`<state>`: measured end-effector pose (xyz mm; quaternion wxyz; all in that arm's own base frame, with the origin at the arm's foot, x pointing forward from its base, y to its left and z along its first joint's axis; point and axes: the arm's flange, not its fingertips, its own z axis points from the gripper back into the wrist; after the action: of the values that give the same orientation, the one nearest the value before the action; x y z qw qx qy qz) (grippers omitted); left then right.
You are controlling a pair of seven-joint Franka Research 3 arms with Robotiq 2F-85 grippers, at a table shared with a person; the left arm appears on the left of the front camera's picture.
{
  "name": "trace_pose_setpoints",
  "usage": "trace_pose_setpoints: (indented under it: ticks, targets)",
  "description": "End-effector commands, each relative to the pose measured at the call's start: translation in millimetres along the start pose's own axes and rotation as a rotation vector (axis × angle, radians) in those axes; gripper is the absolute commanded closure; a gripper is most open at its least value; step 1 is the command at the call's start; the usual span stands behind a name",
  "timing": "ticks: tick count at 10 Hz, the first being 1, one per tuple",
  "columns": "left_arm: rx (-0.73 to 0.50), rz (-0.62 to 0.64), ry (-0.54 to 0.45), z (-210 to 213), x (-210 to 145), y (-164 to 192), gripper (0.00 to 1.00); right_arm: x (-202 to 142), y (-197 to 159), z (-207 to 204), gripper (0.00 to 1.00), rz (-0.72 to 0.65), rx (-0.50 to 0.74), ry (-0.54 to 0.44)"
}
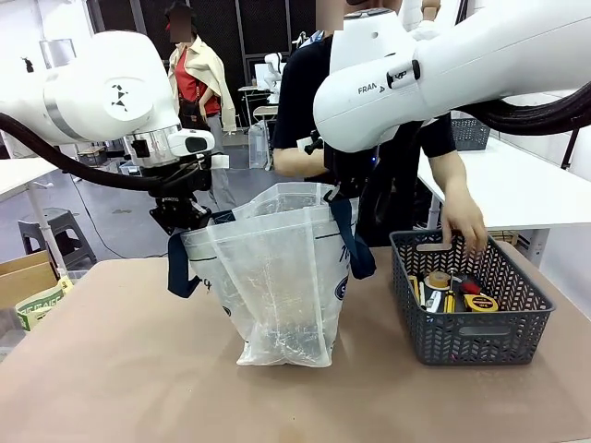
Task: Transfer purchased items from the store into the shopping bag.
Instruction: Move the Reusable shopping bag to the right side of the table.
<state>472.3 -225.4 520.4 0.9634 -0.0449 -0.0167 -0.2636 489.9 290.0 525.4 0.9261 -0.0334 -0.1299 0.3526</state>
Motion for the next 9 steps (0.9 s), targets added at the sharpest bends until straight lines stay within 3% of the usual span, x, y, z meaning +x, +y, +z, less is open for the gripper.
trace_pose_setpoints:
  ticks: [1, 4, 9]
  targets:
    - [0.067, -0.043, -0.07, 2.0, 4.3, -3.9, 1.0, -1.8, 0.3, 0.3, 1.0, 0.02, -0.006, -0.002]
    - [0.129, -0.067, -0.187, 4.1, 3.0, -9.1, 1.0, -1.5, 0.0, -4.0, 1.0, 0.036, -0.02, -0.001]
    - [0.093, -0.149, -0.209, 7.6, -1.2, -11.7, 1.0, -2.6, 0.0, -6.5, 1.0, 0.063, -0.039, -0.009]
